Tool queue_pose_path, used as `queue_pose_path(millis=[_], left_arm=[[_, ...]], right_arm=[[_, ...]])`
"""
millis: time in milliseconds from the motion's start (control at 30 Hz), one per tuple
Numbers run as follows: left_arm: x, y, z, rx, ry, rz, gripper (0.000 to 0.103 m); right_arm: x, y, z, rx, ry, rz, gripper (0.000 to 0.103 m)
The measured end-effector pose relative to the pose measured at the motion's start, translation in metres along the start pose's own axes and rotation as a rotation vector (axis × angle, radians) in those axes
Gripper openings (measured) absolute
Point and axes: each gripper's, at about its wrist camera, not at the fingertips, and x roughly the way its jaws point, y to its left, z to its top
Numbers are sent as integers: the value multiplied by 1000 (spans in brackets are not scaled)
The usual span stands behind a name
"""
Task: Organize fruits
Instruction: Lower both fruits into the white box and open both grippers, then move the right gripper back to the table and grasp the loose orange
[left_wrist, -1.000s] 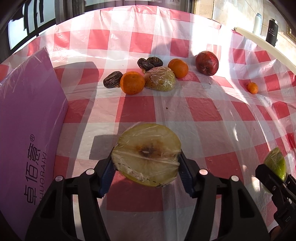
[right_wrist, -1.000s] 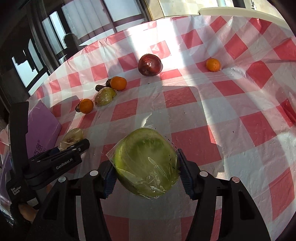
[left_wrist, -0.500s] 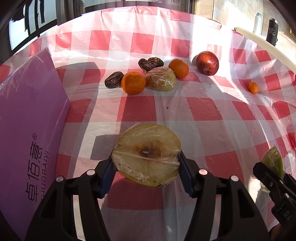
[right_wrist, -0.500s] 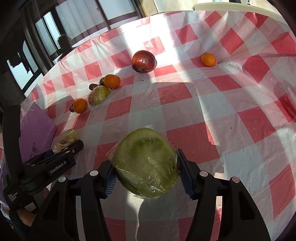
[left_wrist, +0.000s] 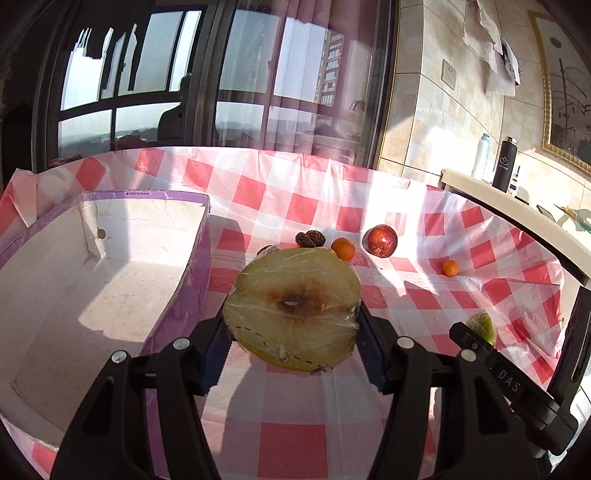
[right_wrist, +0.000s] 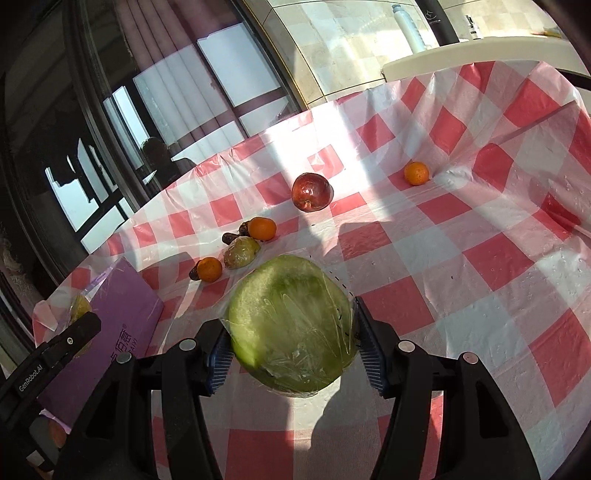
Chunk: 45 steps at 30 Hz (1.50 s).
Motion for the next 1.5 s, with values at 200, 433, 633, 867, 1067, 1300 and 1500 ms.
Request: queue_pose_path(millis=[200, 433, 633, 867, 1067, 1300, 1500], left_arm=[[-62, 45, 25, -37, -179, 57, 61], [-59, 123, 51, -66, -130, 245, 61], [-37, 181, 69, -69, 11, 370, 61], [8, 229, 62, -174, 344, 323, 61], [37, 239, 41, -213, 568, 256, 61], [33, 247, 35, -273, 575, 252, 72], [31, 243, 36, -257, 571, 269, 73]], right_arm=[[-9, 71, 5, -106, -16, 164, 58], [15, 193, 13, -329, 85, 308, 58], [56, 280, -11, -587, 285, 336, 58], [109, 318, -61, -850, 559, 177, 58], [117, 325, -82, -1021, 613, 58, 59], [119, 326, -78, -985, 636, 89, 65], [117, 328, -76, -960, 623, 120, 68]])
